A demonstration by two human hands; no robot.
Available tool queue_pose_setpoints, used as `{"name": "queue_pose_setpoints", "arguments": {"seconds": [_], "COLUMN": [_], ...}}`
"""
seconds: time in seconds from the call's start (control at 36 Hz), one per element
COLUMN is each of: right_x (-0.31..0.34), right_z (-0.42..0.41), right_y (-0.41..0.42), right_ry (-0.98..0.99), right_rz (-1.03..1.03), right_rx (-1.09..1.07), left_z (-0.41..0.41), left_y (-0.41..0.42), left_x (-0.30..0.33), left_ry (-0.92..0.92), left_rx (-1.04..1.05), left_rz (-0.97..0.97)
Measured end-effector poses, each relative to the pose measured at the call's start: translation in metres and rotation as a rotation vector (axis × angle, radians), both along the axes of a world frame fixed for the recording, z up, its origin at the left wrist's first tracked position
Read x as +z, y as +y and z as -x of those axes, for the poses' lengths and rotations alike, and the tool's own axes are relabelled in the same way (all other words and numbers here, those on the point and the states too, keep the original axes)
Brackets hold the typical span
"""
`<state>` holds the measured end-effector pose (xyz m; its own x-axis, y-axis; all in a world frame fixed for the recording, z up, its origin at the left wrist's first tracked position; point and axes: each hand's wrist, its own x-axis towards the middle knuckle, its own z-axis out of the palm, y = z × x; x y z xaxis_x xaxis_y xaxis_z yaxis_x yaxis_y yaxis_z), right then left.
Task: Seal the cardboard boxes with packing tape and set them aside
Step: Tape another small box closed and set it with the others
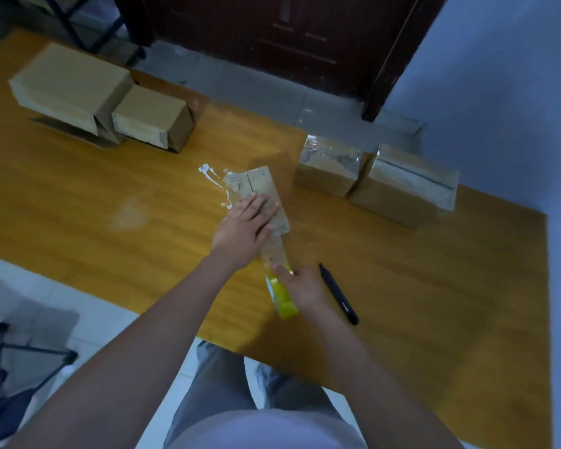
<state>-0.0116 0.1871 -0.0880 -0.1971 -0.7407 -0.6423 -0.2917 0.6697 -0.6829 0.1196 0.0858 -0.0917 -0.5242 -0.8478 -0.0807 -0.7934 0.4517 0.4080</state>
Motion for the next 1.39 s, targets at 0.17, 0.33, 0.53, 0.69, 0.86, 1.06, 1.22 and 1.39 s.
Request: {"name": "queue_pose_setpoints", "arguments": {"seconds": [0.17, 0.33, 0.53, 0.69, 0.86, 1.06, 1.22, 1.39], "right_x": [-0.014, -0.016, -0.01, -0.008, -0.031, -0.055, -0.022, 0.03], "right_z": [-0.006, -0.007, -0.005, 0.002, 0.046, 0.098, 0.115, 0.101], "right_y": [0.012, 0.012, 0.017, 0.018, 0.033, 0.054, 0.024, -0.015], "right_ry": [0.143, 0.099, -0.021, -0.135, 0.613, 0.745, 0.507, 0.711], "right_rz": [0.044, 0.081, 0.13, 0.057, 0.099, 0.085, 0.281, 0.527], "right_rx": [-0.017, -0.055, -0.088, -0.197, 0.027, 0.375, 0.415, 0.903], "left_z": [0.001, 0.005, -0.004, -0.004, -0.007, -0.001, 0.003, 0.007], "left_y": [0.001, 0.015, 0.042, 0.051, 0.049, 0.045, 0.047, 0.046], "left_x": [-0.003, -0.003, 0.005, 0.003, 0.006, 0.015, 0.023, 0.026], "left_ry": [0.207, 0.27, -0.052, -0.205, -0.244, -0.387, -0.428, -0.458], "left_rx": [0.062, 0.083, -0.02, -0.04, -0.066, -0.059, -0.052, -0.067], "left_rz": [0.005, 0.276, 0.107, 0.055, 0.069, 0.078, 0.026, 0.021]}}
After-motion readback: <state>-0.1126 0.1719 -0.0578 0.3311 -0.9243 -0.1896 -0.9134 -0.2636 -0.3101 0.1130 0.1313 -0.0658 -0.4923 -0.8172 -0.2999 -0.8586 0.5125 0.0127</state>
